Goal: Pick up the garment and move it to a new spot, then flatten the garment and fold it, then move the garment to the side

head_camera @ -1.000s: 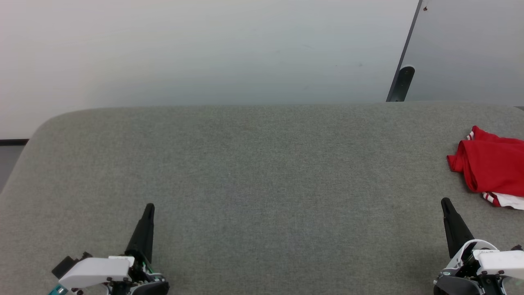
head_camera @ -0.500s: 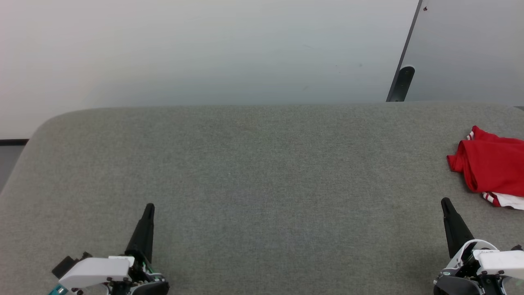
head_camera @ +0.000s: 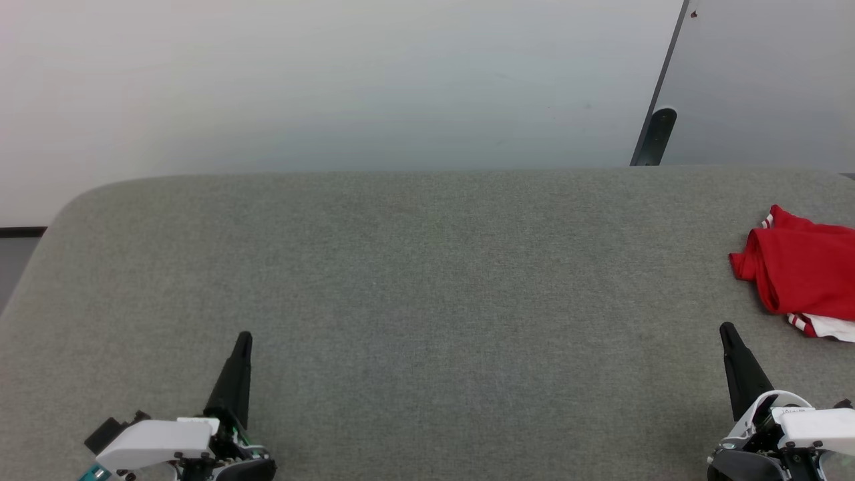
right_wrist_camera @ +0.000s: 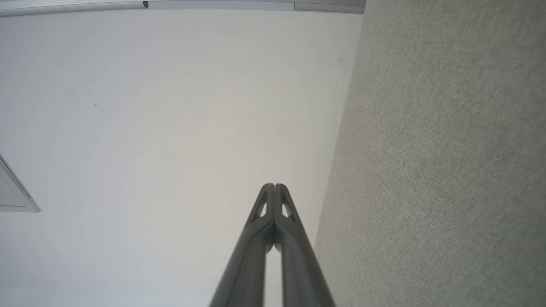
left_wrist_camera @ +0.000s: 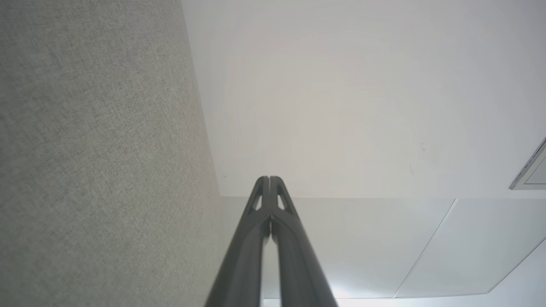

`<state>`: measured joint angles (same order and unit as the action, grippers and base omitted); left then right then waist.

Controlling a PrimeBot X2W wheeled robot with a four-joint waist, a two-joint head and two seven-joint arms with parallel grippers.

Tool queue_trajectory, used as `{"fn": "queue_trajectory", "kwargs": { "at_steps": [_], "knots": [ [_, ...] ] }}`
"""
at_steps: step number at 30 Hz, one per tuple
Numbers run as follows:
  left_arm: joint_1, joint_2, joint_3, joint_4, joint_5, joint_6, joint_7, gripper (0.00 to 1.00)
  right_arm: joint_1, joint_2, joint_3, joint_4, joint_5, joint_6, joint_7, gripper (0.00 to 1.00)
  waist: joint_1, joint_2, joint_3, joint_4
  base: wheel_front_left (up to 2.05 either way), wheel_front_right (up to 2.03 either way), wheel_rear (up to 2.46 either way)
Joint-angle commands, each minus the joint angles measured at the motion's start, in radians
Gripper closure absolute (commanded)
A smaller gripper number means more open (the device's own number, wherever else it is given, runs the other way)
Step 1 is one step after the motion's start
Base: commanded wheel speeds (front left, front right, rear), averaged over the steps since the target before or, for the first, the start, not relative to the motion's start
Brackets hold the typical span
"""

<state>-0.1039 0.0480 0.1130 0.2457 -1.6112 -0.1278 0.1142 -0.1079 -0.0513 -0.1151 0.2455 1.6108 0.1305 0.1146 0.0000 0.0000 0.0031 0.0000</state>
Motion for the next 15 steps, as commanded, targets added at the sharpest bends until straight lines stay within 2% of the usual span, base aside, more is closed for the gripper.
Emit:
{"fn": "queue_trajectory", "kwargs": {
  "at_steps": [1,15],
  "knots": [
    [-0.010,0.002,0.003,-0.001,-0.003,-0.006,0.003,1.00,-0.002,0.004,0.002,-0.002,0.004,0.000,0.001,1.00,0.0000,0.0000,0.000,0.000,0.00,0.00,0.00],
    [-0.010,0.002,0.003,-0.001,-0.003,-0.006,0.003,1.00,-0.002,0.004,0.002,-0.002,0.004,0.000,0.001,1.00,0.0000,0.0000,0.000,0.000,0.00,0.00,0.00]
  ]
}}
